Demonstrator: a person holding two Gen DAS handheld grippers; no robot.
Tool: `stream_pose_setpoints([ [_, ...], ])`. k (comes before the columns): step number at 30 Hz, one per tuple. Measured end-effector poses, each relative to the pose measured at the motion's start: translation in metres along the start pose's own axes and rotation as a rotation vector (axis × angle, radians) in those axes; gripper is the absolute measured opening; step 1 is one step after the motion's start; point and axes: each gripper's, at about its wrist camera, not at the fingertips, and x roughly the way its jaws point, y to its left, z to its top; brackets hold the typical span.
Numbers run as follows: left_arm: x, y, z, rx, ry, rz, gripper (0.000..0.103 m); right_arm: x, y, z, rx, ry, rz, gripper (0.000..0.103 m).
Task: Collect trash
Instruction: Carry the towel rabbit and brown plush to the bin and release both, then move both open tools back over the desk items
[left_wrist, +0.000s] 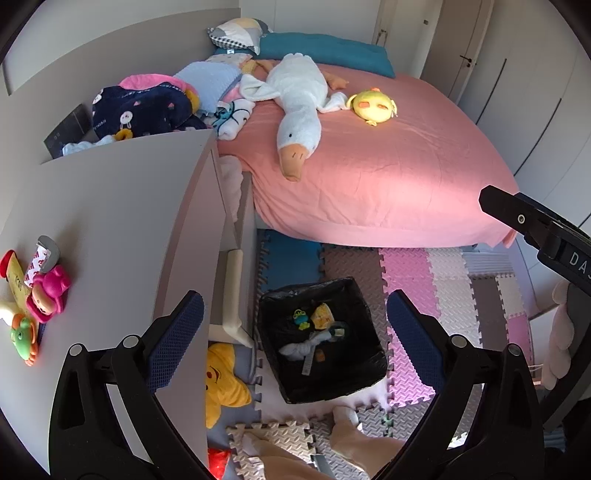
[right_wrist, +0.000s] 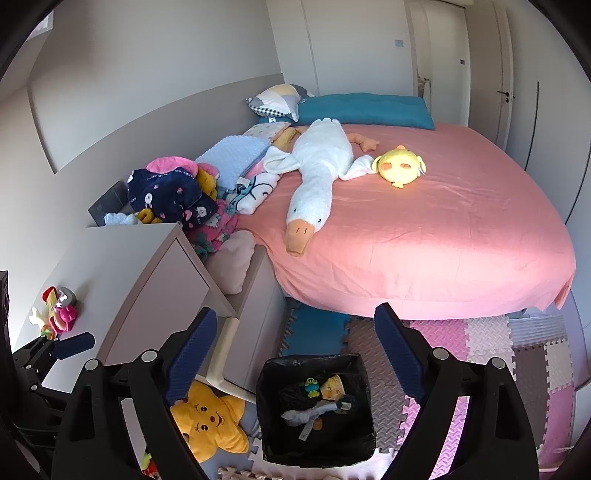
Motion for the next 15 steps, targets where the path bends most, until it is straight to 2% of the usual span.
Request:
stream_pose_setpoints([
  [7,-0.003,0.006,-0.003,-0.013,-0.007,0.009,0.096,0.000,0.009,0.000,-0.021,0.004,0.012,0.087],
  [15,-0.015,0.027,-0.009,-0.065,-0.038,0.060,0.096,0.004,0.026,0.001,-0.045,0.007,0.056,0.087],
])
